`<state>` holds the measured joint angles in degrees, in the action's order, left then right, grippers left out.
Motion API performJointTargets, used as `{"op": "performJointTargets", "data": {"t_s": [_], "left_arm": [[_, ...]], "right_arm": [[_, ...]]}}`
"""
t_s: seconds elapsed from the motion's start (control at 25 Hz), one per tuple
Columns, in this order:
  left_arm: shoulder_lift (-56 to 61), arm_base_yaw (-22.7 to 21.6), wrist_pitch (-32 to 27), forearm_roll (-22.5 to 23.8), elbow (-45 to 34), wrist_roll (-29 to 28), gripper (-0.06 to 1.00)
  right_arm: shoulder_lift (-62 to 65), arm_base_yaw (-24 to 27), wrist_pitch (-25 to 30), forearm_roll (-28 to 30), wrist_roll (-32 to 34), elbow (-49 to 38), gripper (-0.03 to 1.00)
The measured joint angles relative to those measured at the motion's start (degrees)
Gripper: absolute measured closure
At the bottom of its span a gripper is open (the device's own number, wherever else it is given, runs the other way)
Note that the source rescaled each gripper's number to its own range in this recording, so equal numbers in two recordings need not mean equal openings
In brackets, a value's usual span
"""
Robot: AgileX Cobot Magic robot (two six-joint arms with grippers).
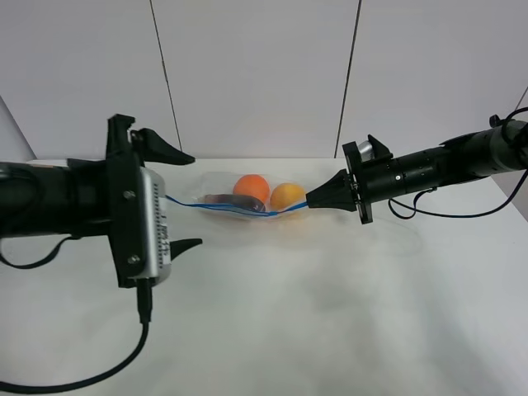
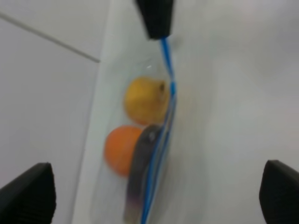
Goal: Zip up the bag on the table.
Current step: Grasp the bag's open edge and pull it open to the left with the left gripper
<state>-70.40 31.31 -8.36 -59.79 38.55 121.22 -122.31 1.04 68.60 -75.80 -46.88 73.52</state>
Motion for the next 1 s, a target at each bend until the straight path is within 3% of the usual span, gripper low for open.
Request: {"op": "performJointTargets", "data": {"t_s": [0.16,0.36,0.64,0.8,1.0], "left_arm": [[-6.69,4.17,3.86,-0.2,3.28,0.27,-0.05],[-15.89,4.69,6.61,-0.36,9.32,0.4,-0.05],[-26.43,4.75,5.83,-0.43,16.91,0.4,-0.05],[-30.04,4.75,4.75,-2.87,21.38,0.22,-0.05],[-32.16,4.8,2.89,-4.51,22.09,0.16,-0.05]], "right_arm": [[0.0,0.0,0.0,0.0,0.0,0.0,0.96],[0.0,0.0,0.0,0.0,0.0,0.0,0.96],[0.0,0.0,0.0,0.0,0.0,0.0,0.96],[0.0,0.0,0.0,0.0,0.0,0.0,0.96],[0.0,0.0,0.0,0.0,0.0,0.0,0.96]]}}
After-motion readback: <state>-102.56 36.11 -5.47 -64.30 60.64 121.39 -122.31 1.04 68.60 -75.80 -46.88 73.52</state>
